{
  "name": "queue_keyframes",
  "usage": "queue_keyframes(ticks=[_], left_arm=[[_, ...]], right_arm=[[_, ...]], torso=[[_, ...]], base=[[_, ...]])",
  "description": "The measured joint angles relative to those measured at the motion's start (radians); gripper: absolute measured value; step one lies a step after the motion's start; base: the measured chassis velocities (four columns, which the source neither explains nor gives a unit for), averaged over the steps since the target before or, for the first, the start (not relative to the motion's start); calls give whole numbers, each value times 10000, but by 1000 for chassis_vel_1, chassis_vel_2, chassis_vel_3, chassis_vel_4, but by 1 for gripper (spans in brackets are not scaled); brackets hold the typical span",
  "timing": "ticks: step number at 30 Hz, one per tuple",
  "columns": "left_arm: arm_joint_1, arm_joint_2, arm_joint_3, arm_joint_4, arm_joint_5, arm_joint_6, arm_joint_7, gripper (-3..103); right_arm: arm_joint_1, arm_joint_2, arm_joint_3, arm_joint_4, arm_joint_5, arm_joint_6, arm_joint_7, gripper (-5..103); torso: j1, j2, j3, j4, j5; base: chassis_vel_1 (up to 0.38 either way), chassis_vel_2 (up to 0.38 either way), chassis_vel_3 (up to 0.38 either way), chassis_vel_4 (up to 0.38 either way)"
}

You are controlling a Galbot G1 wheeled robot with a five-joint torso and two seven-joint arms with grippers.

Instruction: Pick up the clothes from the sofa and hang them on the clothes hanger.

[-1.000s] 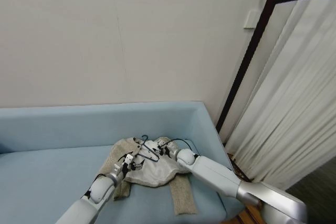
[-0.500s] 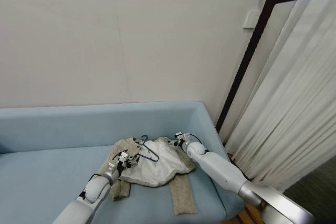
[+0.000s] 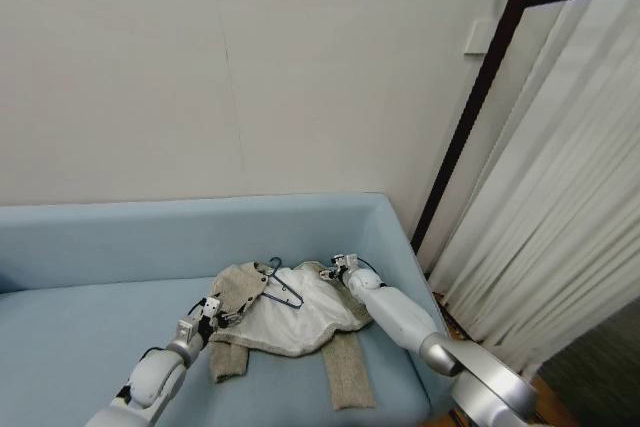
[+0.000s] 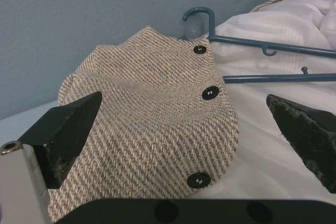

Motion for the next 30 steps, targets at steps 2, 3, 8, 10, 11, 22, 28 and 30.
queue_keyframes(ticks=[2, 3, 8, 10, 11, 22, 28, 30], left_arm=[[117, -65, -101, -121, 0, -8, 15, 100], [152, -93, -135, -170, 0, -12, 15, 100], [192, -126, -181, -265, 2, -25, 21, 100], [178, -135, -186, -267, 3, -28, 21, 100], [178, -135, -186, -267, 3, -28, 21, 100], [211, -162, -189, -370, 13, -50, 22, 100], [310, -203, -208, -508, 26, -69, 28, 100], [332, -203, -235, -525, 29, -94, 39, 100]], right_arm=[[4, 158, 217, -346, -241, 127, -95, 75], [-1, 193, 293, -439, -309, 175, -147, 70], [-158, 211, 430, -487, -422, 272, -261, 53], [-255, 199, 466, -454, -441, 295, -295, 42], [-255, 199, 466, -454, -441, 295, -295, 42], [-502, 307, 817, -574, -830, 669, -398, 4], [-522, 311, 988, -426, -1067, 905, -300, 0], [-534, 243, 1029, -122, -1090, 946, -202, 0]], torso=[[0, 0, 0, -3, -1], [0, 0, 0, -3, 0], [0, 0, 0, -4, 1], [0, 0, -1, -3, 0], [0, 0, -1, -3, 0], [0, 1, 0, -1, 0], [0, 0, 0, -3, 1], [0, 1, 0, 0, 1]], base=[[0, 0, 0, 0], [0, 0, 0, 0], [0, 0, 0, 0], [0, 0, 0, 0], [0, 0, 0, 0], [0, 0, 0, 0], [0, 0, 0, 0], [0, 0, 0, 0]])
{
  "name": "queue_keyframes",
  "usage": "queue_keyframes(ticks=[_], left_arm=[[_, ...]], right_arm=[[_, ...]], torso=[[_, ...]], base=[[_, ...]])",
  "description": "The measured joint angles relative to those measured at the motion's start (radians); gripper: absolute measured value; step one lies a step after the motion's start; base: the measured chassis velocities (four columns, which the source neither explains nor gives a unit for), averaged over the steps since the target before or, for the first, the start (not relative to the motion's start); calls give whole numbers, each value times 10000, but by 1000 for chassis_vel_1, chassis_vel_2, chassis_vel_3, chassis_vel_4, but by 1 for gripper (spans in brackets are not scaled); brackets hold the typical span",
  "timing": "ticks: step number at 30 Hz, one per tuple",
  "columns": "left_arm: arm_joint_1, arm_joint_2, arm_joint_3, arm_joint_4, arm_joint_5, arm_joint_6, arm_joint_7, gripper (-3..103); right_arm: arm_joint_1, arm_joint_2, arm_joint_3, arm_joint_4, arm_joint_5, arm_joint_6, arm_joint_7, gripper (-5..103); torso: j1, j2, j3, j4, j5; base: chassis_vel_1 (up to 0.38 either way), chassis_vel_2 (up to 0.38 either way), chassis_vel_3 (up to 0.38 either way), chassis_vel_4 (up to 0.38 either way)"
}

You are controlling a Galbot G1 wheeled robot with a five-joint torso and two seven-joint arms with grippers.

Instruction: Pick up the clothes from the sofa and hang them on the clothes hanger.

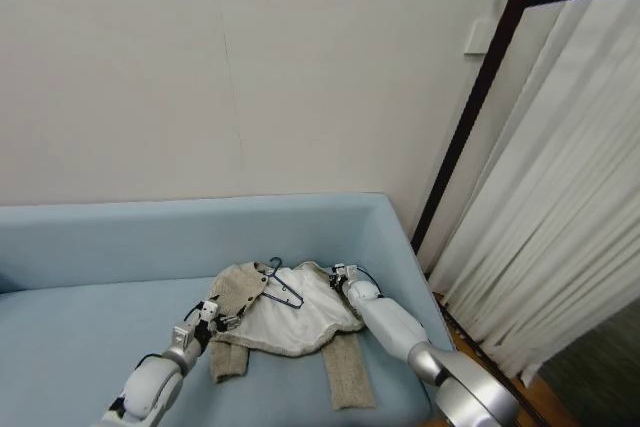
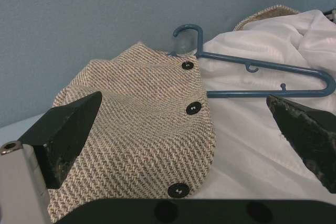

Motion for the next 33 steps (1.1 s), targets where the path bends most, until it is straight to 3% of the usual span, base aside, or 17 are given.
queue_keyframes(ticks=[4, 10, 13, 19, 21, 25, 30, 33], left_arm=[[9, -1, -32, -2, 10, -57, 43, 100], [43, -45, -98, -66, 25, -97, 147, 100], [86, -79, -136, -75, 37, -160, 180, 100], [128, -171, -155, -62, 62, -234, 205, 100], [134, -175, -162, -65, 63, -239, 204, 100], [239, -180, -351, -139, 70, -272, 242, 100], [353, -202, -518, -144, 76, -370, 316, 100], [438, -271, -609, -131, 115, -439, 343, 100]], right_arm=[[-86, -296, -114, 656, 35, -2, 164, 0], [-544, -1285, -536, 3026, 348, -337, 691, 0], [-780, -2066, -965, 5067, 638, -902, 938, 0], [-746, -2794, -2300, 7672, 1192, -1752, 1762, 0], [-715, -2816, -2424, 7837, 1238, -1844, 1856, 0], [-376, -2860, -3880, 9386, 2057, -2745, 3058, 0], [-198, -2595, -4704, 9956, 2726, -3052, 3877, 0], [-73, -1806, -5240, 9308, 3005, -3118, 4185, 0]], torso=[[0, 0, 1, 1, 0], [0, 0, 0, -5, 1], [0, 0, 0, -3, -1], [-1, 0, -1, -2, -1], [-1, 0, -1, -2, -1], [0, 0, 0, 0, -1], [-1, 0, -1, -1, -2], [-1, 0, 0, -2, -3]], base=[[0, 0, 0, 0], [0, 0, 0, 0], [0, 0, 0, 0], [0, 0, 0, 0], [0, 0, 0, 0], [0, 0, 0, 0], [0, 0, 0, 0], [0, 0, 0, 0]])
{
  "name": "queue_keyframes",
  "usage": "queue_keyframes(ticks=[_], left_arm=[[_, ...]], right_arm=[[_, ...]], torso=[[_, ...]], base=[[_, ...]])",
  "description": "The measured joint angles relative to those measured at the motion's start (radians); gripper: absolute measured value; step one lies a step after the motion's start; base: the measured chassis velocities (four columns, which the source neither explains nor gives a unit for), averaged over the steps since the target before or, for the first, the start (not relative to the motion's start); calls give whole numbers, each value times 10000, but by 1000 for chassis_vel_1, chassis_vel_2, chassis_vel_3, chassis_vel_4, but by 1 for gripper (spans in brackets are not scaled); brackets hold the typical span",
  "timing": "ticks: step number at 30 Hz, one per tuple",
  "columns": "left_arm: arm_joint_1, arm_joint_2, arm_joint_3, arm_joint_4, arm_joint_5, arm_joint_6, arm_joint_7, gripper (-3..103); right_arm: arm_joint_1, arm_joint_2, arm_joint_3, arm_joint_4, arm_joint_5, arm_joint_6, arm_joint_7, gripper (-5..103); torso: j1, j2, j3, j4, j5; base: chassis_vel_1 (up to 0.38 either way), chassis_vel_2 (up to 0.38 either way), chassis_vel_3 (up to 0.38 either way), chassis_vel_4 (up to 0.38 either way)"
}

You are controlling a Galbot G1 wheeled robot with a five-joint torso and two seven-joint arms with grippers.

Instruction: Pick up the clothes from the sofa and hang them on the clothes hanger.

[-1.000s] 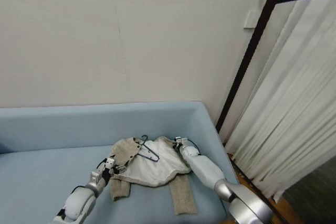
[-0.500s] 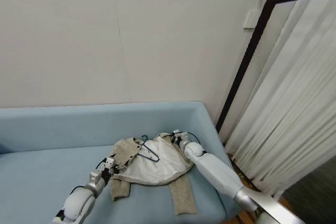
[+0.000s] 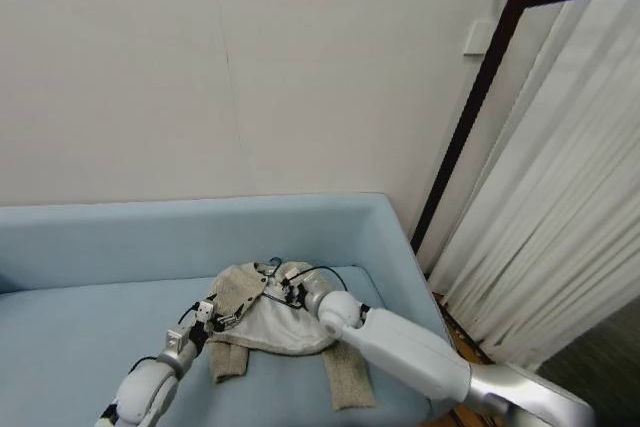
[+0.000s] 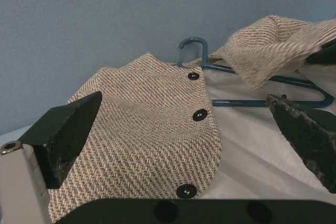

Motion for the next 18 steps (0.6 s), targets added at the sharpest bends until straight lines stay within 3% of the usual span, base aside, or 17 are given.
queue_keyframes(ticks=[2, 5, 7, 9, 11, 14, 16, 18], left_arm=[[12, -25, -2, 9, 32, -16, 10, 100], [36, -159, 8, 64, 125, -63, 39, 100], [37, -176, 16, 70, 137, -67, 39, 100], [37, -317, 82, 99, 217, -88, 40, 100], [29, -392, 134, 105, 253, -90, 40, 100], [7, -453, 182, 105, 270, -90, 38, 100], [-28, -476, 201, 105, 277, -91, 34, 100], [-50, -492, 204, 110, 278, -91, 31, 100]], right_arm=[[12, 259, -23, -308, 18, 1, 21, 0], [20, 1549, 157, -1637, 163, 3, 213, 0], [23, 1656, 183, -1744, 180, 4, 232, 0], [56, 2512, 393, -2702, 334, 3, 558, 0], [0, 2876, 515, -3222, 336, 42, 808, 0], [-191, 2928, 712, -3518, 214, -27, 998, -1], [-375, 2515, 812, -3301, 228, -179, 1019, 8], [-485, 2189, 853, -3001, 271, -232, 1048, 8]], torso=[[0, -1, 1, 0, 0], [0, 0, 1, 1, 0], [0, 0, 1, 1, 0], [0, 0, 0, 4, 0], [0, 0, 1, 4, 0], [0, 0, 1, 2, 1], [0, -1, 1, 1, 3], [1, -1, 1, -2, 3]], base=[[0, 0, 0, 0], [0, 0, 0, 0], [0, 0, 0, 0], [0, 0, 0, 0], [0, 0, 0, 0], [0, 0, 0, 0], [0, 0, 0, 0], [0, 0, 0, 0]])
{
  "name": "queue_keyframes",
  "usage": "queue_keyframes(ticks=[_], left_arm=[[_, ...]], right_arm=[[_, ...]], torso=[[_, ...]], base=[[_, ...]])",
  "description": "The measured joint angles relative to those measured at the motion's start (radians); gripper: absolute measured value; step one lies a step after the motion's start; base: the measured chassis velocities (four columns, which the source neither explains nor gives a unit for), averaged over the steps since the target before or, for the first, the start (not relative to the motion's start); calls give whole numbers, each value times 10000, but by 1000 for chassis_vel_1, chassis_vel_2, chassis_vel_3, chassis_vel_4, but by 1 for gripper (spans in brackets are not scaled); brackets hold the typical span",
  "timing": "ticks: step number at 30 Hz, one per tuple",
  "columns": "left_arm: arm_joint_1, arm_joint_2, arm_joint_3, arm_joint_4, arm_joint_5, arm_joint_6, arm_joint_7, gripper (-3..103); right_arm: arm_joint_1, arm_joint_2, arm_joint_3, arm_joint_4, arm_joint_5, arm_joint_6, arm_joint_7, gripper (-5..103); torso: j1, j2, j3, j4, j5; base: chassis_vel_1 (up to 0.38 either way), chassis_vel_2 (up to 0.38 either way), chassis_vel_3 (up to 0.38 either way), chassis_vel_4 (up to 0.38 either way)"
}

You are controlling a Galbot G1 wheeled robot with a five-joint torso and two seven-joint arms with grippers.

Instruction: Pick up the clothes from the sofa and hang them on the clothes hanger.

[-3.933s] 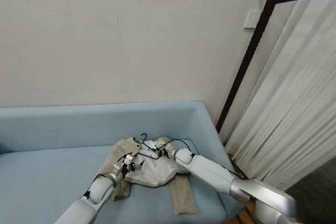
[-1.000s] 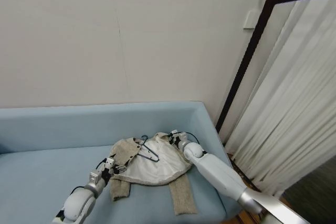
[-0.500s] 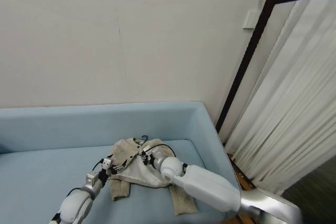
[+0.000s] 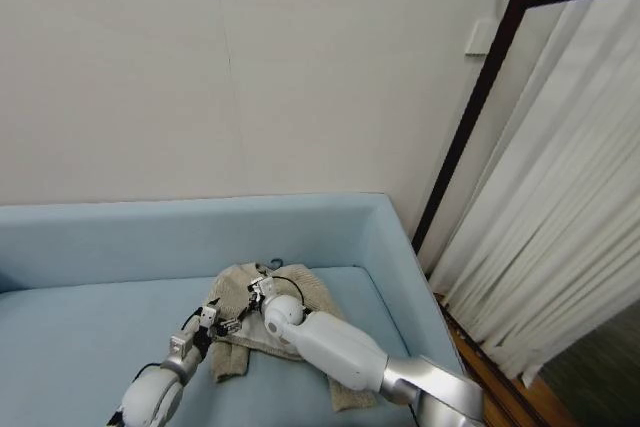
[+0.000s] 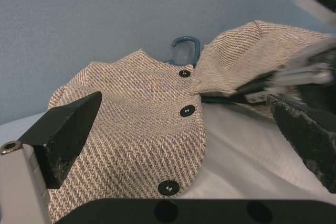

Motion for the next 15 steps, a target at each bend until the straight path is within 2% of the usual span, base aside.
queue_keyframes(ticks=[2, 4, 5, 6, 10, 12, 15], left_arm=[[-62, -53, 14, 63, 2, -2, -6, 100], [-122, -118, 58, 132, 5, -4, 0, 100], [-155, -155, 90, 160, 10, -4, 1, 100], [-155, -155, 90, 160, 10, -4, 1, 100], [-264, -195, 317, 194, 15, 6, -8, 100], [-283, -193, 362, 194, 15, 11, -13, 100], [-334, -179, 471, 180, 17, 37, -32, 100]], right_arm=[[-281, -814, 46, 972, 233, 28, 160, 19], [-517, -1325, 105, 1793, 593, 77, 443, 30], [-654, -1531, 170, 2172, 829, 93, 631, 30], [-654, -1531, 170, 2172, 829, 93, 631, 30], [-1175, -1978, 501, 3305, 1500, 201, 1317, 52], [-1264, -2087, 571, 3514, 1539, 218, 1406, 52], [-1582, -2710, 993, 4259, 1470, 225, 1460, 68]], torso=[[0, 0, -1, -5, 2], [-1, 0, -1, -5, 2], [0, 0, -1, -2, 2], [0, 0, -1, -2, 2], [-1, 0, -1, 6, 3], [0, 0, -1, 6, 4], [0, 0, -1, 5, 5]], base=[[0, 0, 0, 0], [0, 0, 0, 0], [0, 0, 0, 0], [0, 0, 0, 0], [0, 0, 0, 0], [0, 0, 0, 0], [0, 0, 0, 0]])
